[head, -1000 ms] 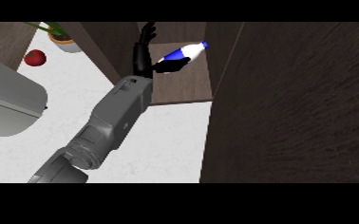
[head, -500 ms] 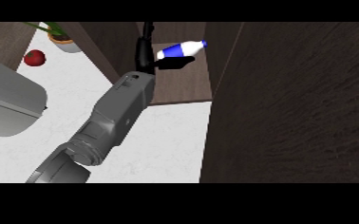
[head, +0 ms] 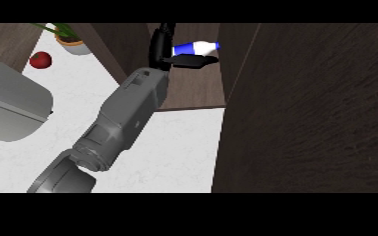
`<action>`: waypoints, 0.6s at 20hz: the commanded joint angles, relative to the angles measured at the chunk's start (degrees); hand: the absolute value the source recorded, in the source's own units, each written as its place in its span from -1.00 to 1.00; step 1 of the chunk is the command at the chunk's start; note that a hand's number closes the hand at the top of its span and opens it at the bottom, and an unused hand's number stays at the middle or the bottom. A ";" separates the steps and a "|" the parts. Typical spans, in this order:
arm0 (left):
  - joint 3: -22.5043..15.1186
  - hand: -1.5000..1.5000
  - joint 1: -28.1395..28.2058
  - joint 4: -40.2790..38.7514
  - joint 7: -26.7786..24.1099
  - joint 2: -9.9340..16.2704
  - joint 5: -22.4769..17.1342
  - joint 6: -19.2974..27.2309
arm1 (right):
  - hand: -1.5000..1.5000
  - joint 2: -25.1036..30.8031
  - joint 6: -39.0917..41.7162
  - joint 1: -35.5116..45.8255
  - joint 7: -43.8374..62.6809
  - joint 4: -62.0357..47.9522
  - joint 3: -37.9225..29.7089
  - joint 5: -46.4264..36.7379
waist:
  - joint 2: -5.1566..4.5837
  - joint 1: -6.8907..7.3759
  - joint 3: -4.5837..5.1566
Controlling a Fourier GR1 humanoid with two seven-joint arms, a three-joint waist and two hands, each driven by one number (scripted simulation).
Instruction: Pick up the bottled water, place it into the cabinet and close the cabinet
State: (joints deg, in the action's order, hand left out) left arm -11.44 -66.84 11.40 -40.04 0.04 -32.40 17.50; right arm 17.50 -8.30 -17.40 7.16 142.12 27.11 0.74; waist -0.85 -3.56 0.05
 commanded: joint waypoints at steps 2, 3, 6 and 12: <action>-1.62 -1.00 4.55 5.31 -1.16 -0.04 -2.62 -5.61 | -1.00 -0.29 0.76 -0.67 -0.78 0.67 -0.69 0.99 | 0.43 0.69 -0.05; -3.26 -1.00 4.30 8.38 1.89 -0.04 -4.24 -3.81 | -1.00 -0.03 0.48 -2.31 0.54 2.98 0.70 0.14 | 0.72 0.51 -0.05; -6.07 -1.00 5.98 13.62 4.14 -0.04 -8.25 -2.54 | -1.00 0.45 1.16 -0.95 1.73 3.06 -0.48 0.45 | 0.77 0.70 -0.05; -11.75 -1.00 18.92 28.12 4.13 -0.04 -6.96 -0.79 | -1.00 0.57 -0.23 -1.11 5.14 6.23 -0.05 -1.70 | 1.28 3.39 -0.04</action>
State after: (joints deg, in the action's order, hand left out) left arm -19.69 -54.46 31.64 -35.99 0.01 -38.94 15.39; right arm 17.02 -8.56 -17.52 8.56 142.30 27.51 0.15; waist 0.30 -0.93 0.02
